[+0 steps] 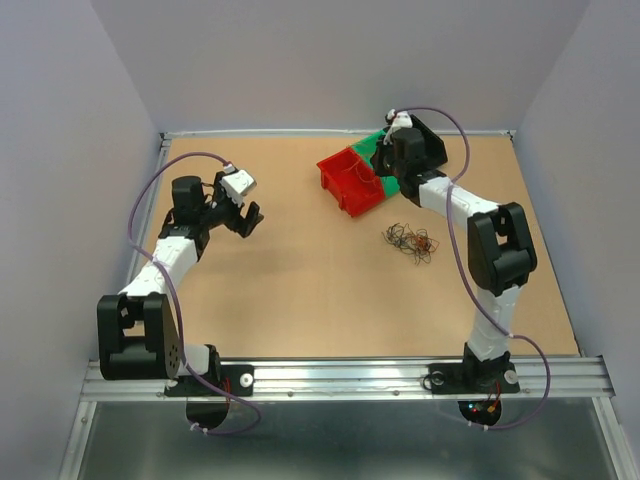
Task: Untangle the cables
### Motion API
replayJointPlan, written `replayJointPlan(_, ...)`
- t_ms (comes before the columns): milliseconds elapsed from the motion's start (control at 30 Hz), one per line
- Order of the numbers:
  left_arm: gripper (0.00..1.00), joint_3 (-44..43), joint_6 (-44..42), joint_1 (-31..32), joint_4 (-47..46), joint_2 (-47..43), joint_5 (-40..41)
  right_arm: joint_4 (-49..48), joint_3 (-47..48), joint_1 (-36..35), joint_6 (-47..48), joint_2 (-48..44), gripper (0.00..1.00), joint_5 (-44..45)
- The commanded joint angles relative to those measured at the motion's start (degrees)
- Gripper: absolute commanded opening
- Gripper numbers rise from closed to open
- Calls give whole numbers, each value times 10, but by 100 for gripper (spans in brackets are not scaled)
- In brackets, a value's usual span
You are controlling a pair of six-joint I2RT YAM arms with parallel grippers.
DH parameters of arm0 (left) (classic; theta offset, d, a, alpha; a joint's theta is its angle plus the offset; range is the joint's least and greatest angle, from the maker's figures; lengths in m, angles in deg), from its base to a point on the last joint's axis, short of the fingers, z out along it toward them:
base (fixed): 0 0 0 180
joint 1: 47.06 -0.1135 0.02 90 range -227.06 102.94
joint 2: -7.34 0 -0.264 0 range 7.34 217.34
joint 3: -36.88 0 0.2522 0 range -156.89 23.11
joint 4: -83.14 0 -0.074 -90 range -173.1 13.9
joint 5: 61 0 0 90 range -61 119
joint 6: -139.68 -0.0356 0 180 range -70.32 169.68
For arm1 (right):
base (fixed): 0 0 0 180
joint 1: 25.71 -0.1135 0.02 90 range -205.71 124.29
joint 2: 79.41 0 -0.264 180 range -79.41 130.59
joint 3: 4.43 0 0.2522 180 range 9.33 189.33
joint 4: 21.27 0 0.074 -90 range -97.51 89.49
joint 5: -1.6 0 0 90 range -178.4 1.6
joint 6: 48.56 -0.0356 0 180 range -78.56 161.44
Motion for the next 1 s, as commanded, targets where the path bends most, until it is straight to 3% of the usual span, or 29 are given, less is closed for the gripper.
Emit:
replayJointPlan(0, 88, 9, 16, 3, -49, -31, 15, 13, 44, -28, 16, 25, 1, -7)
replayJointPlan(167, 89, 9, 17, 3, -51, -29, 18, 51, 90, -55, 20, 80, 0, -2)
replayJointPlan(333, 89, 9, 17, 4, -51, -28, 20, 85, 152, -59, 15, 165, 1, -61)
replayJointPlan(600, 89, 16, 15, 13, -56, -35, 38, 158, 248, -48, 7, 247, 0, -34)
replayJointPlan(867, 90, 34, 18, 30, -77, -56, 79, 171, 234, -49, 29, 234, 3, -23)
replayJointPlan(900, 99, 38, 23, 30, -84, -60, 89, 171, 233, -49, 32, 218, 4, -22)
replayJointPlan(967, 99, 49, 42, 30, -116, -86, 125, 171, 227, -50, 41, 199, 10, -23)
